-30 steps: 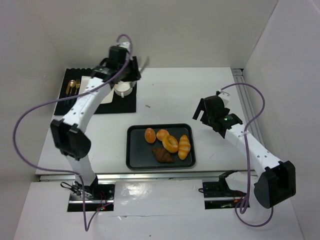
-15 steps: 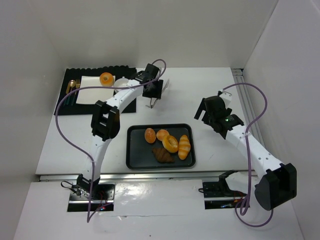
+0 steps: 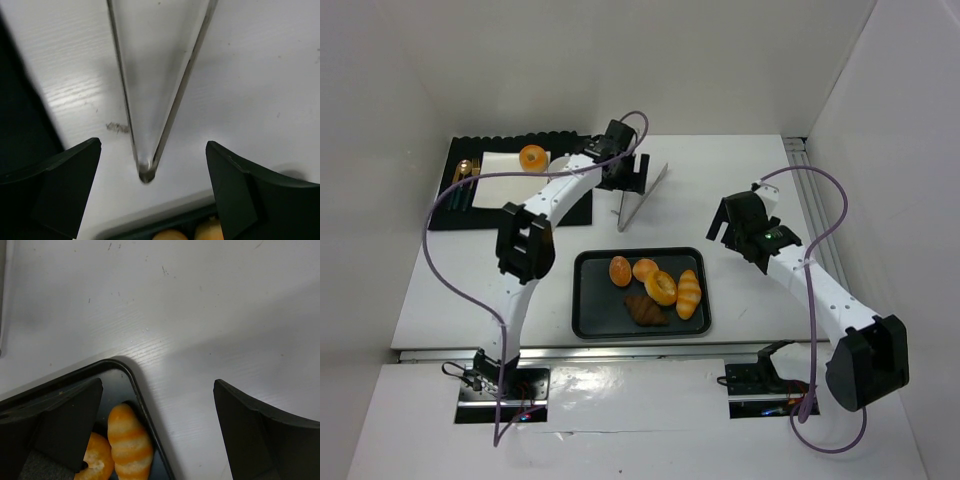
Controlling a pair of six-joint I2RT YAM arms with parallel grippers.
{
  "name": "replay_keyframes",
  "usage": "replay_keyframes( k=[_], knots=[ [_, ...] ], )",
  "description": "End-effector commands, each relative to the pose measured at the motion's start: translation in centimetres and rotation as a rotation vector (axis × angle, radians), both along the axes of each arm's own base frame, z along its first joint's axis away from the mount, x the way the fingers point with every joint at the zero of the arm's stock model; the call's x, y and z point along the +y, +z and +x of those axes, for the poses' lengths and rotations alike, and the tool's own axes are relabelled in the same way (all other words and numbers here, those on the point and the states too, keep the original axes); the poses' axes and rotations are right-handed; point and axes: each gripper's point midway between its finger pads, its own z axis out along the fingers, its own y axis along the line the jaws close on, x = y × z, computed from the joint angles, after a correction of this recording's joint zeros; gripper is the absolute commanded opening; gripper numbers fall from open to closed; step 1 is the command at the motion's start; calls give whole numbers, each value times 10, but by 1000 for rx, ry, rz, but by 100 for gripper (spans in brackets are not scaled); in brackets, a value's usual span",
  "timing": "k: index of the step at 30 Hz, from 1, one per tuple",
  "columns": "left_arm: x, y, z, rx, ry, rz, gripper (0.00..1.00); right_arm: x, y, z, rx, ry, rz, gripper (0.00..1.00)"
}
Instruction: Place the bread
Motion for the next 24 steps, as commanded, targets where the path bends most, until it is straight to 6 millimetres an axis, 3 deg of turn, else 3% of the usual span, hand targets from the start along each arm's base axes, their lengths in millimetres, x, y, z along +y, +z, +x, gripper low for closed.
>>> replay_keyframes(
  k=[1, 2, 4, 5, 7, 8, 10, 11, 12, 14, 15, 18, 19, 24],
  knots=[
    [15, 137, -22, -218, 24, -94, 100, 1, 26, 10, -72, -14, 17, 99],
    [22, 129, -36, -188, 24, -78, 100, 1, 28, 10, -72, -14, 17, 99],
    [25, 141, -57, -189, 7, -115, 100, 3, 31, 9, -79, -10, 37, 99],
    [36, 143, -78, -183, 7, -112, 100, 4, 31, 9, -81, -16, 44, 99],
    [48, 140, -97, -171, 48, -119, 100, 5, 26, 7, -68, -9, 47, 99],
    [59, 133, -116, -152, 61, -108, 100, 2, 26, 8, -68, -18, 46, 99],
    [68, 125, -136, -128, 71, -104, 100, 1, 22, 6, -60, -25, 49, 99],
    [76, 102, -153, -73, 81, -83, 100, 1, 25, 6, -70, -24, 53, 99],
    [79, 110, -165, -92, 69, -110, 100, 3, 21, 3, -58, -15, 59, 99],
    [85, 104, -174, -93, 80, -125, 100, 4, 24, 3, -65, -8, 69, 99],
    [89, 91, -182, -70, 88, -119, 100, 4, 24, 3, -65, -8, 69, 99],
    [88, 92, -191, -83, 90, -159, 100, 4, 19, 1, -44, -9, 61, 99],
    [90, 84, -194, -65, 91, -149, 100, 4, 15, 2, -34, -9, 57, 99],
    [81, 84, -190, -53, 70, -170, 100, 0, 9, 2, -16, -33, 41, 99]
  ],
)
